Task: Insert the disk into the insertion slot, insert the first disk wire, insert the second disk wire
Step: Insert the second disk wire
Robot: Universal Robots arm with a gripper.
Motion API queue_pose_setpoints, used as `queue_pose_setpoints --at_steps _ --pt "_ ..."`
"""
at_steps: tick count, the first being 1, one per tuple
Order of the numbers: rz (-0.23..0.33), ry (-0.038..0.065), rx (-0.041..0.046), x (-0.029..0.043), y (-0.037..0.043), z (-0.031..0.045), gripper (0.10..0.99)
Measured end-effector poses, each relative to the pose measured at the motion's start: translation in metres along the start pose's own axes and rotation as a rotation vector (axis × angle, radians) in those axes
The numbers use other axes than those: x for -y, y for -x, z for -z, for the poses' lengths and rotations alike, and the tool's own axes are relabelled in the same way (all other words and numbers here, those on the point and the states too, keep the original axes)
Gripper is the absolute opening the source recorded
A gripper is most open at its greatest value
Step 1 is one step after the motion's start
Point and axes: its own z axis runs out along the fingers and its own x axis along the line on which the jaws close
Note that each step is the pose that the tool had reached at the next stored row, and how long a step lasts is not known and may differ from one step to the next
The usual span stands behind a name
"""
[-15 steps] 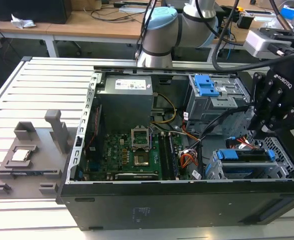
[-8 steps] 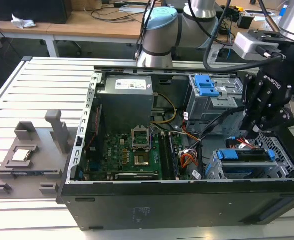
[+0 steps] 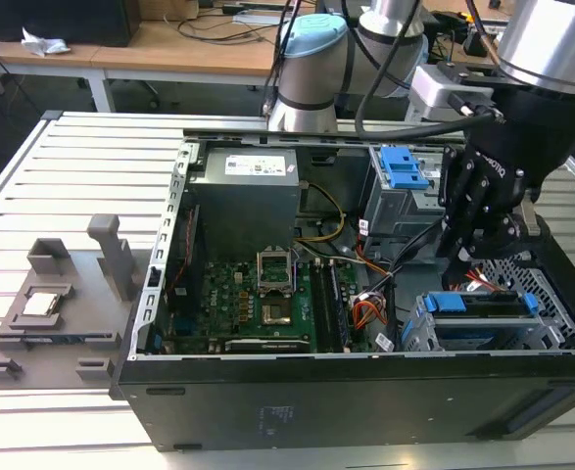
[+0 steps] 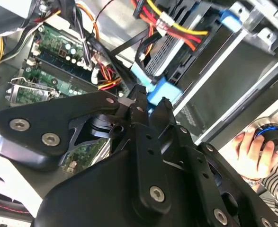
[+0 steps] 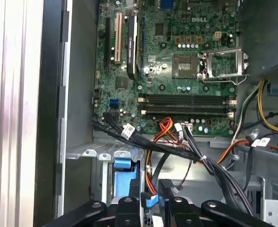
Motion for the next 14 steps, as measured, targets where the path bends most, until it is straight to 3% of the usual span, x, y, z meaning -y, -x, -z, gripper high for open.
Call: queue_pose_setpoints --at_steps 3,6,7,8,10,11,14 --pt "0.034 -0.004 -0.0022 -0.0005 0.0007 -0.0008 0.302" --pt "0.107 -0.011 -0.0061 -0.0004 0.0009 -0.0021 0.302" --pt "0.154 -0.016 -0.0108 -0.0003 0.0012 -0.003 0.302" --pt "0.159 -0.015 -0.0192 -0.0001 0.002 -0.0031 0.302" --pt "0.158 -0.012 -0.0566 0.0003 0.0046 -0.0035 0.302" --pt "0.158 -0.011 -0.0622 0.0005 0.0059 -0.0038 0.302" --pt "0.159 -0.011 -0.0634 0.0012 0.0097 -0.0049 0.302"
